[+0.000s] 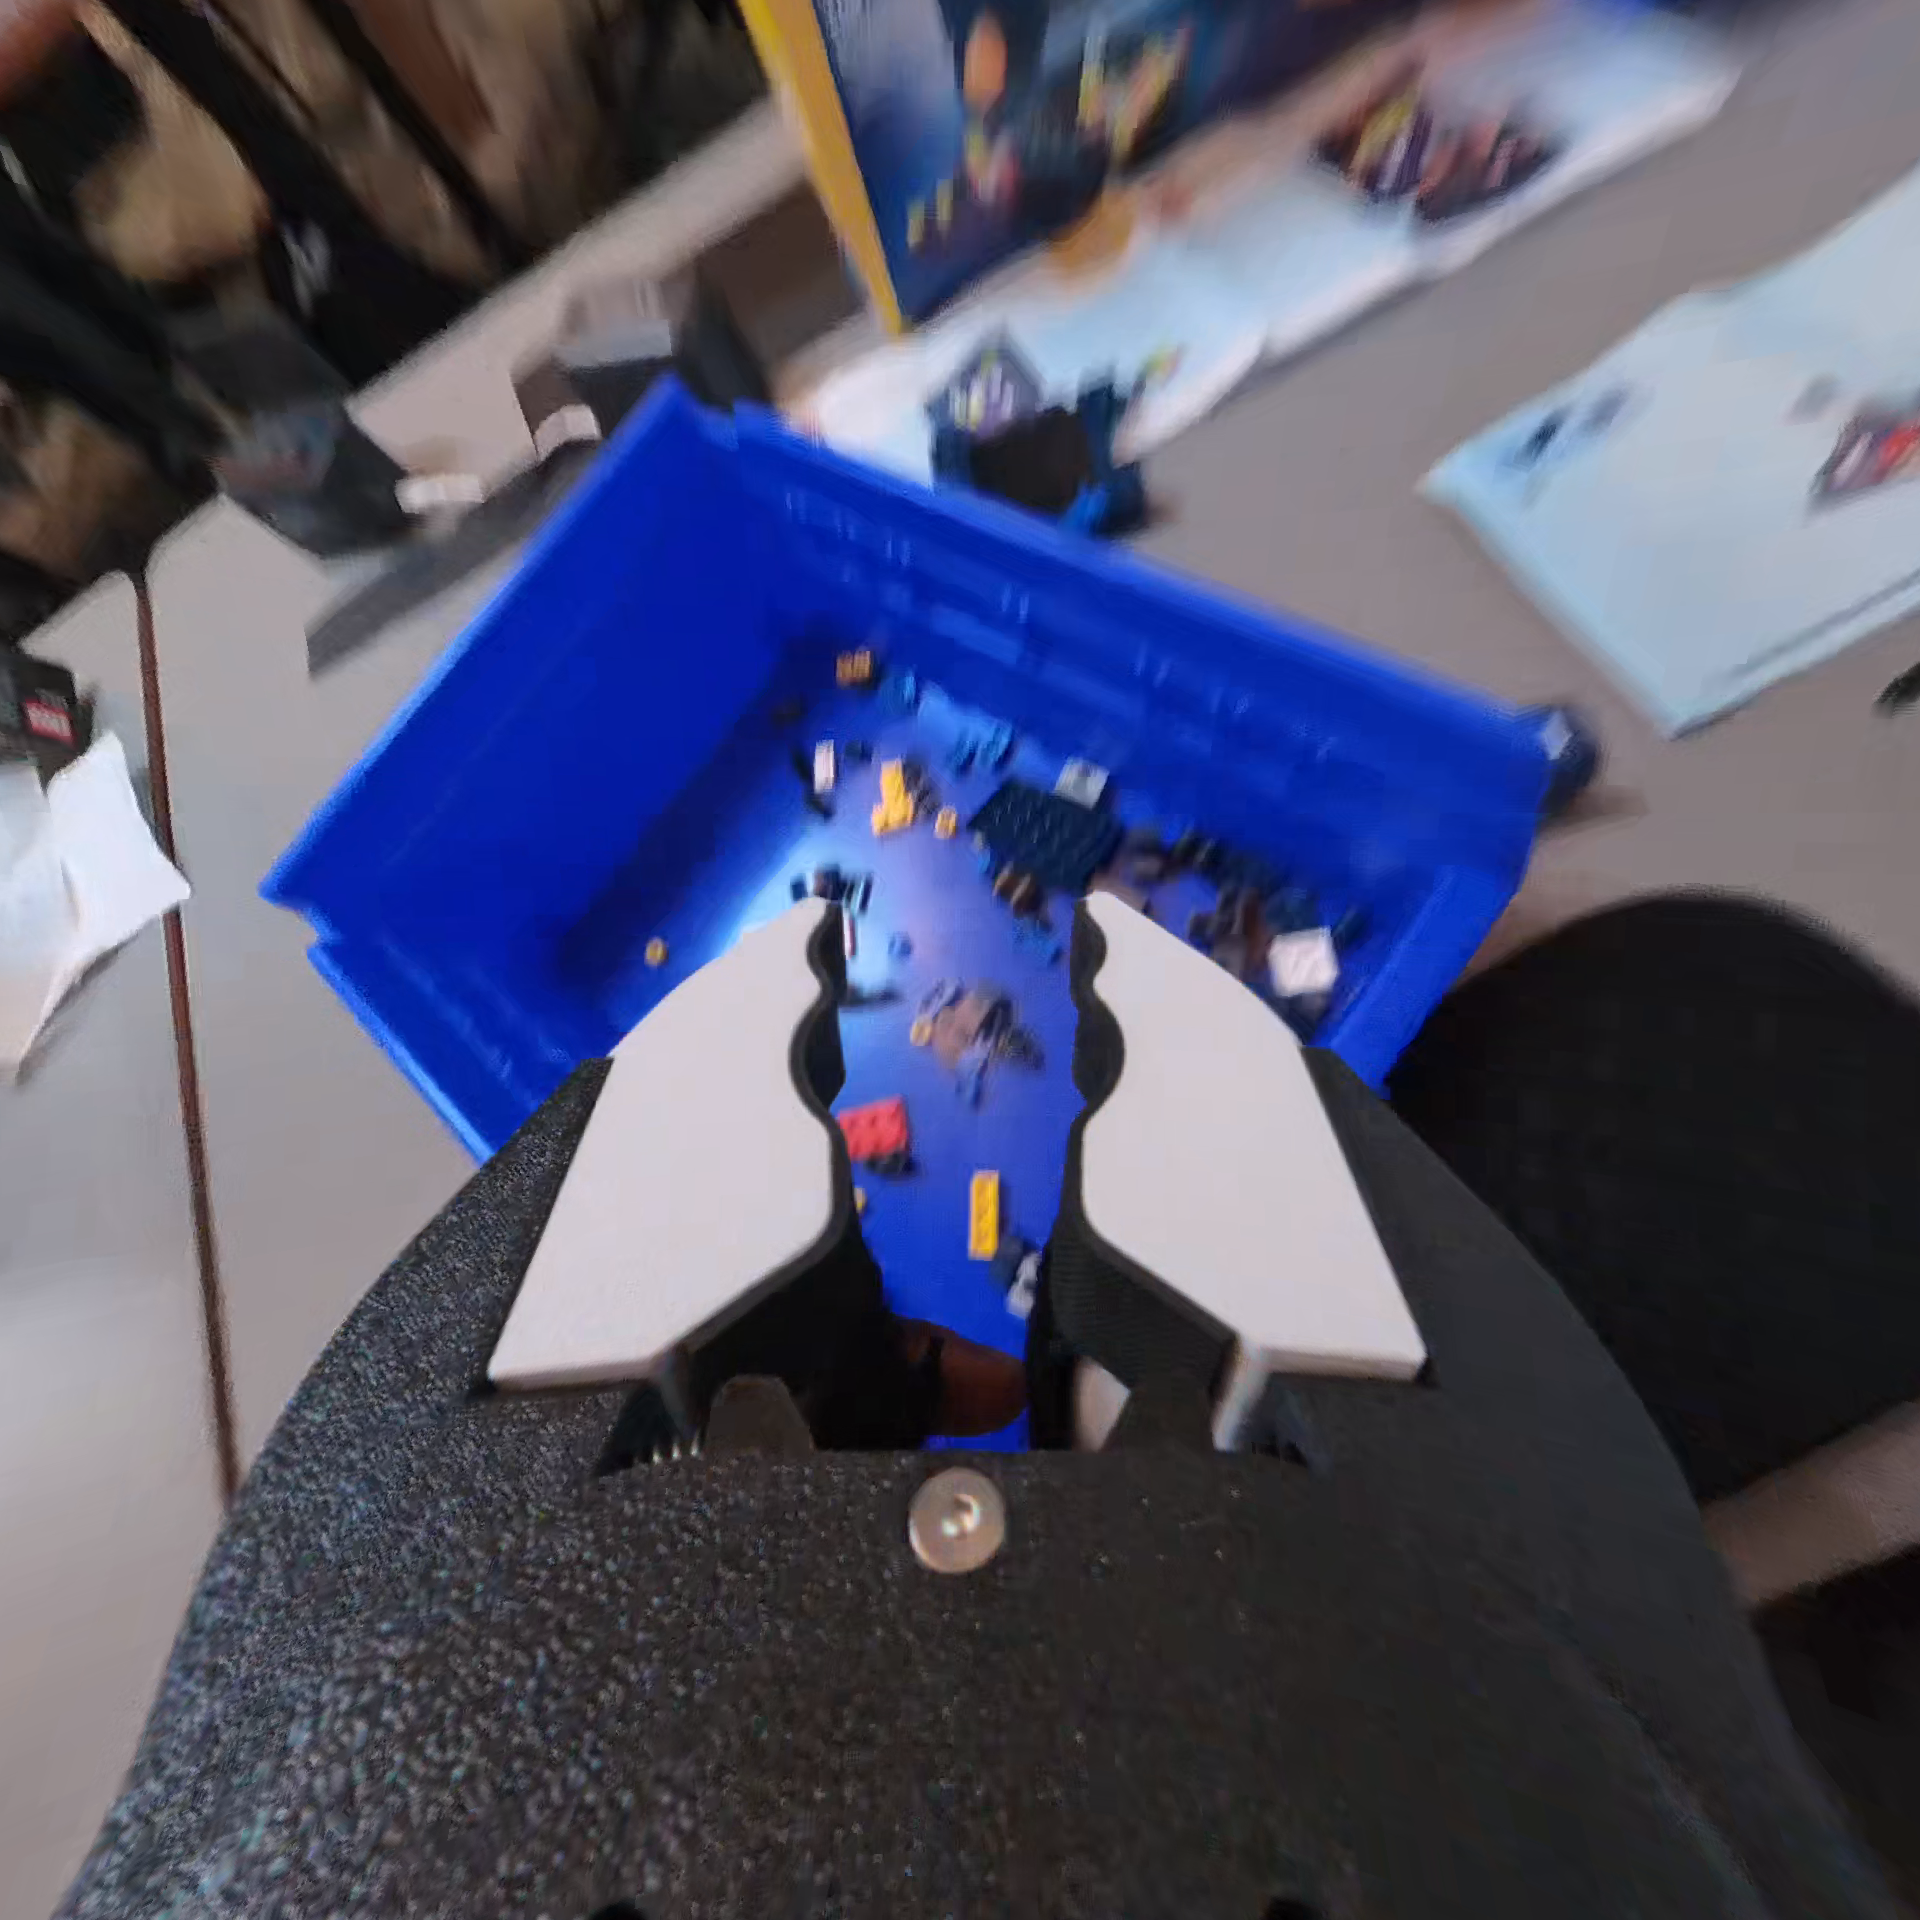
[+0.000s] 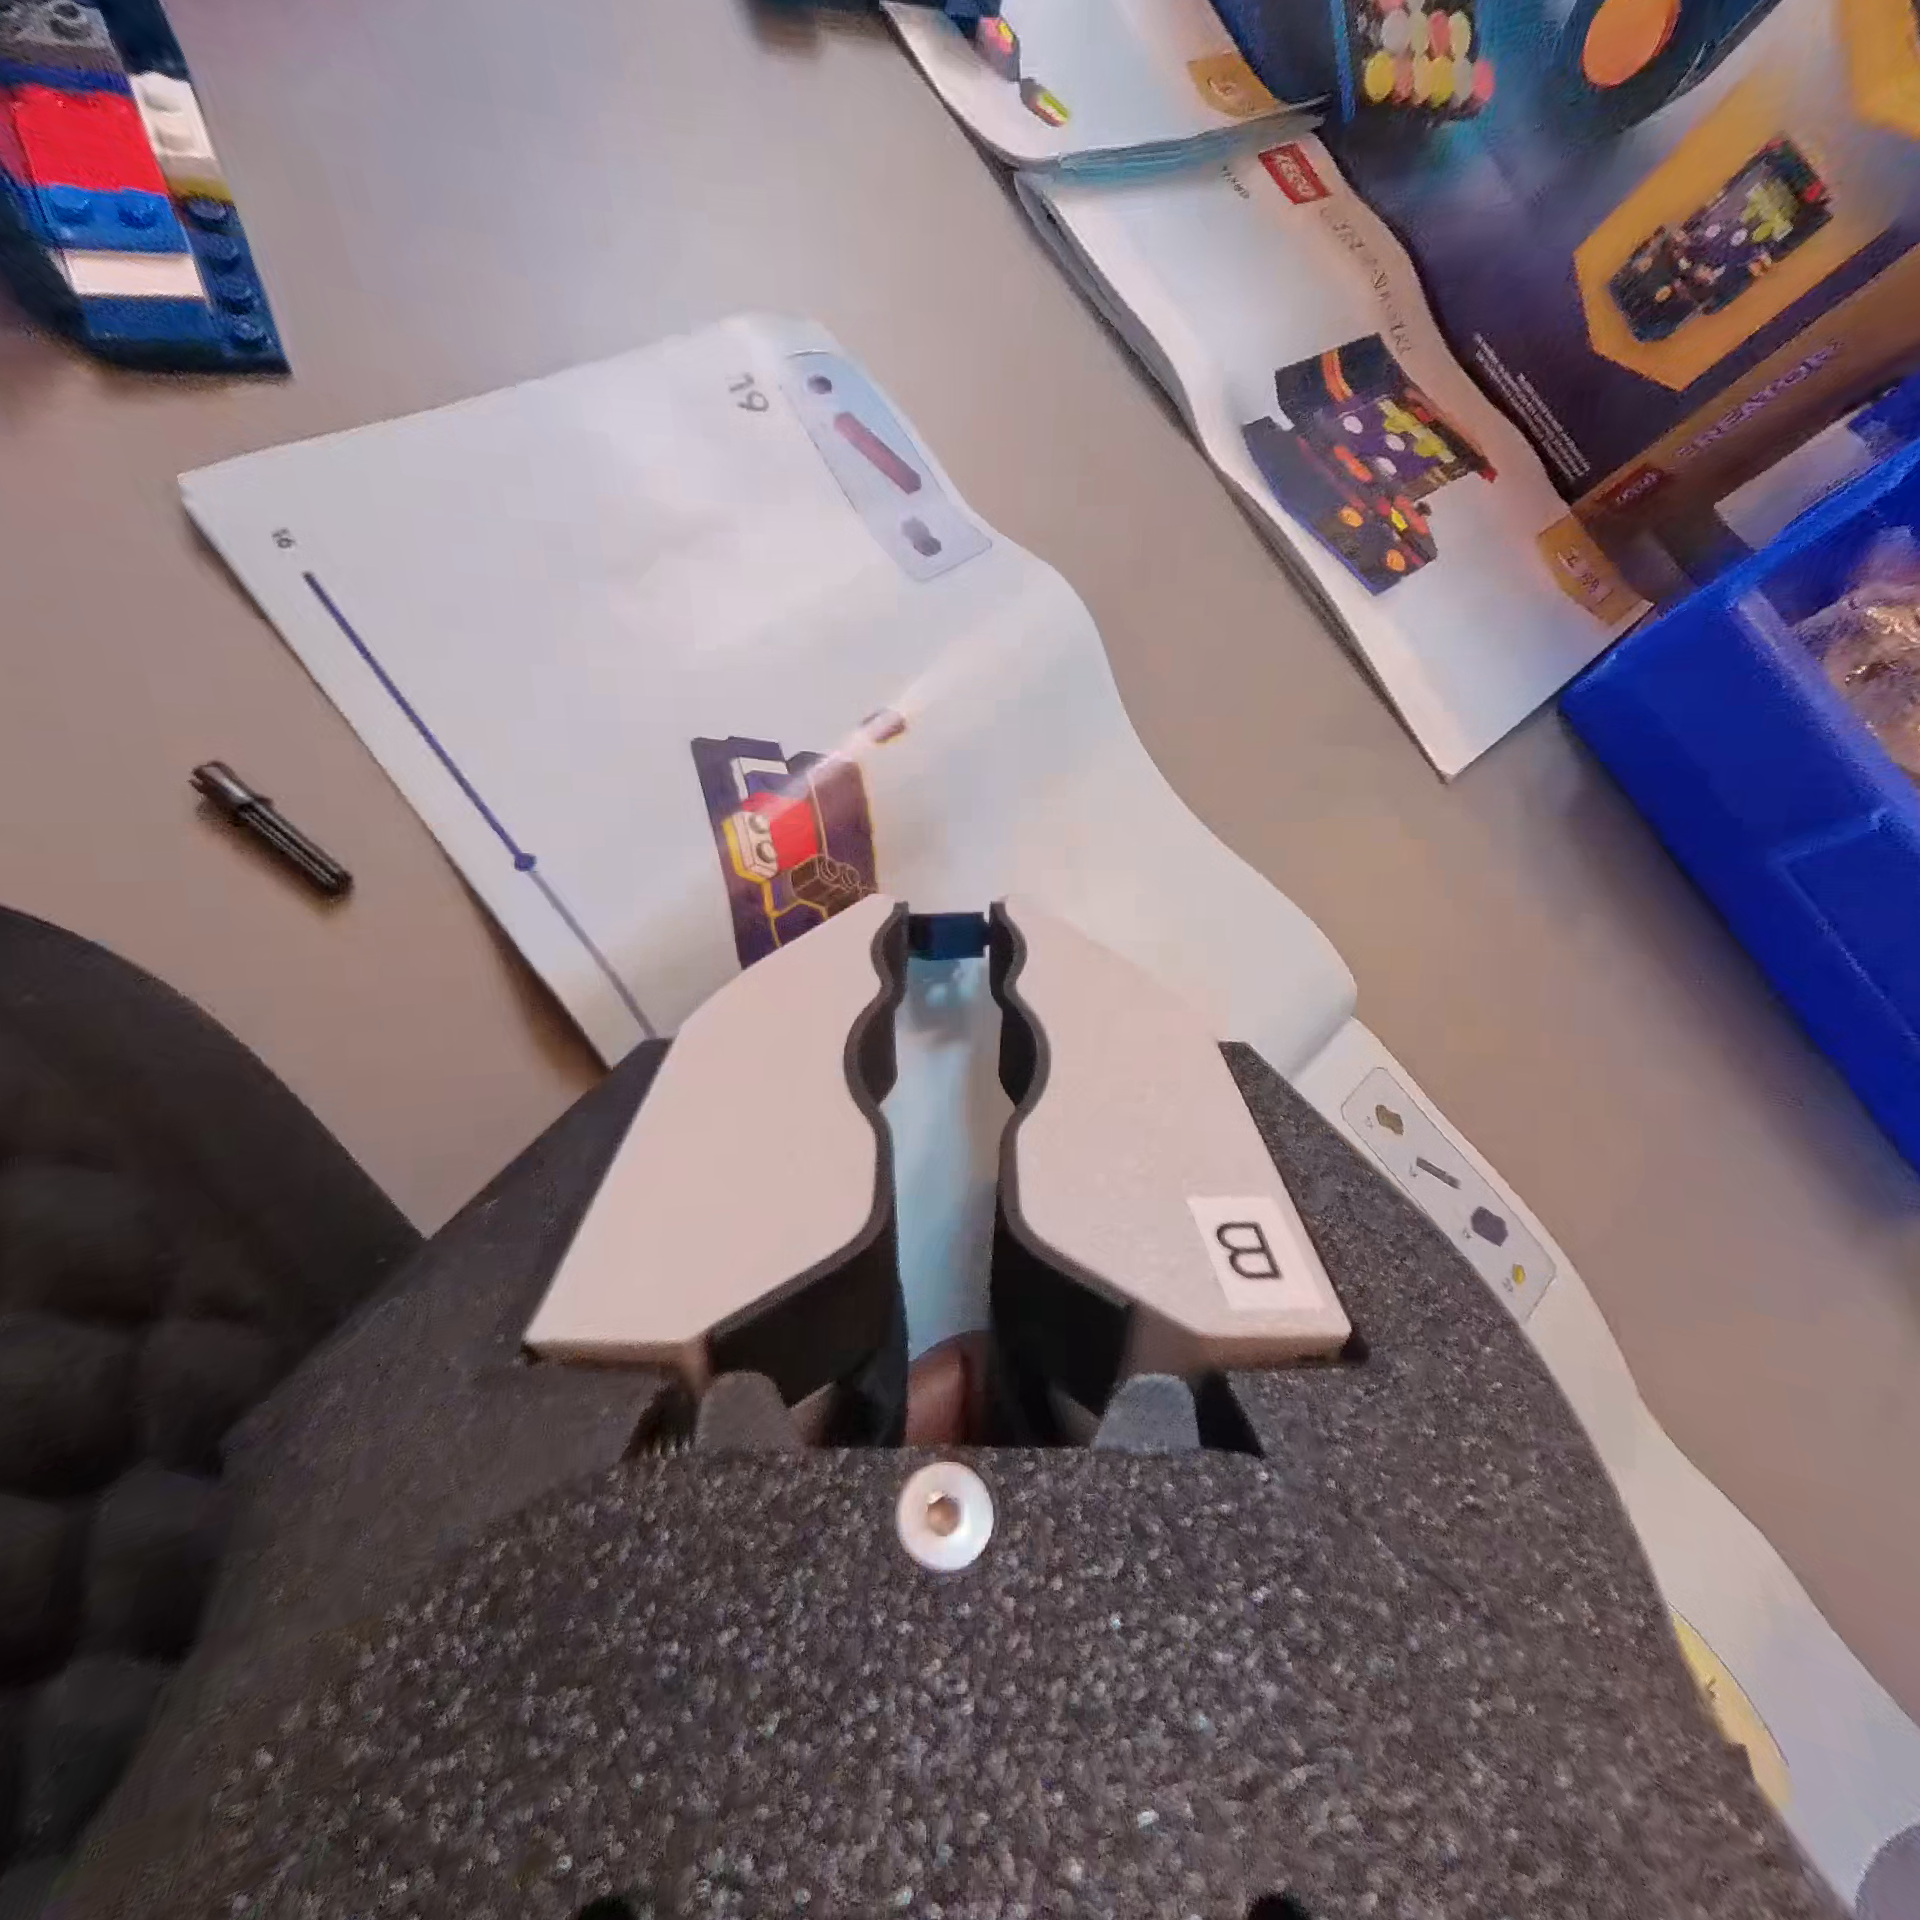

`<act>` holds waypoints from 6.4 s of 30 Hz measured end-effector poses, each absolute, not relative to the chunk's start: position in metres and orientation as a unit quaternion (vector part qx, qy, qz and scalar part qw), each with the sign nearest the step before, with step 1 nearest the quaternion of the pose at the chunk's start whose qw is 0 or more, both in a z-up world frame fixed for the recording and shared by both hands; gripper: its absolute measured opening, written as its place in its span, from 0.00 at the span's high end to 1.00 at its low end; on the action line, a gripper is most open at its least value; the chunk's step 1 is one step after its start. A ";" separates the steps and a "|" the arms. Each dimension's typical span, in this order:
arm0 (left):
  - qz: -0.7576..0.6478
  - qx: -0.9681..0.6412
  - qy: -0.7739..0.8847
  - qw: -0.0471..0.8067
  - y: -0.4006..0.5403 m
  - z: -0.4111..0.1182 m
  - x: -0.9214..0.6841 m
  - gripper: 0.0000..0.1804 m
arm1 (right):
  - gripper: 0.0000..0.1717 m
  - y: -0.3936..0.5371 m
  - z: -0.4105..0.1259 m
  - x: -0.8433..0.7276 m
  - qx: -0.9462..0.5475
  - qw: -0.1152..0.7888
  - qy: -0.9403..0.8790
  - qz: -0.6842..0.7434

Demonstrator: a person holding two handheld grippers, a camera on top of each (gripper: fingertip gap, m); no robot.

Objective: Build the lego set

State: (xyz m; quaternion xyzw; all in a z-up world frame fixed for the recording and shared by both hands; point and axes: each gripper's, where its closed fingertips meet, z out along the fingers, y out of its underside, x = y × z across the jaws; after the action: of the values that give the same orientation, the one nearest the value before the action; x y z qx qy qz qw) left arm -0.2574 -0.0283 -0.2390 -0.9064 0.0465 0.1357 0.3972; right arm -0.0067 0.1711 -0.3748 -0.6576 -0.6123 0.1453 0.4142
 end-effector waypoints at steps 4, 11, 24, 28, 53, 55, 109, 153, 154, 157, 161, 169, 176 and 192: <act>0.135 -0.940 0.061 0.307 -0.041 -0.265 -0.281 0.81 | 0.92 0.170 -0.377 -0.004 -0.676 0.396 -0.601 0.158; 0.109 -0.974 0.125 0.157 -0.042 -0.302 -0.295 0.83 | 0.92 0.169 -0.377 -0.004 -0.670 0.406 -0.605 0.142; 0.121 -0.972 0.137 0.144 -0.027 -0.287 -0.322 0.85 | 0.76 0.170 -0.344 -0.003 -0.672 0.434 -0.557 0.224; 0.097 -0.975 0.153 0.128 -0.030 -0.293 -0.320 0.87 | 0.77 0.170 -0.342 -0.004 -0.674 0.432 -0.549 0.242; 0.016 -0.905 0.325 0.273 0.004 -0.283 -0.296 0.83 | 0.77 0.168 -0.329 -0.007 -0.656 0.430 -0.525 0.329; 0.019 -0.892 0.310 0.329 0.006 -0.265 -0.290 0.79 | 0.77 0.165 -0.327 -0.008 -0.653 0.424 -0.519 0.352; 0.027 -0.443 -0.151 0.883 -0.116 -0.126 -0.334 0.83 | 0.74 0.142 -0.280 -0.010 -0.509 0.407 -0.458 0.605; -0.043 -0.880 0.472 -0.015 -0.031 -0.374 -0.304 0.94 | 0.74 0.104 -0.269 -0.005 -0.453 0.403 -0.536 0.588; -0.042 -0.880 0.474 -0.014 -0.030 -0.374 -0.303 0.94 | 0.74 0.103 -0.268 -0.005 -0.452 0.403 -0.536 0.588; -0.049 -0.880 0.473 -0.007 -0.028 -0.374 -0.300 0.95 | 0.74 0.104 -0.270 -0.006 -0.452 0.403 -0.538 0.586; -0.050 -0.879 0.473 -0.014 -0.029 -0.371 -0.300 0.96 | 0.74 0.102 -0.269 -0.005 -0.452 0.403 -0.540 0.584; 0.027 -0.868 0.495 0.032 -0.009 -0.309 -0.288 0.96 | 0.74 0.098 -0.260 -0.003 -0.435 0.415 -0.541 0.588; -0.015 -0.773 0.627 0.095 0.024 -0.268 -0.161 0.96 | 0.74 0.100 -0.274 -0.005 -0.486 0.400 -0.566 0.532; -0.050 -0.728 0.683 -0.025 0.083 -0.367 -0.071 0.95 | 0.73 0.103 -0.316 -0.007 -0.546 0.349 -0.624 0.437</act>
State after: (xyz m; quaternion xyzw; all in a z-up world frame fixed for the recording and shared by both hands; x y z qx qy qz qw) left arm -0.0709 0.0827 -0.3665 -0.7285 0.6828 -0.0500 -0.0247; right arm -0.0068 0.1027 -0.3157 -0.5464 -0.6237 0.4367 0.3489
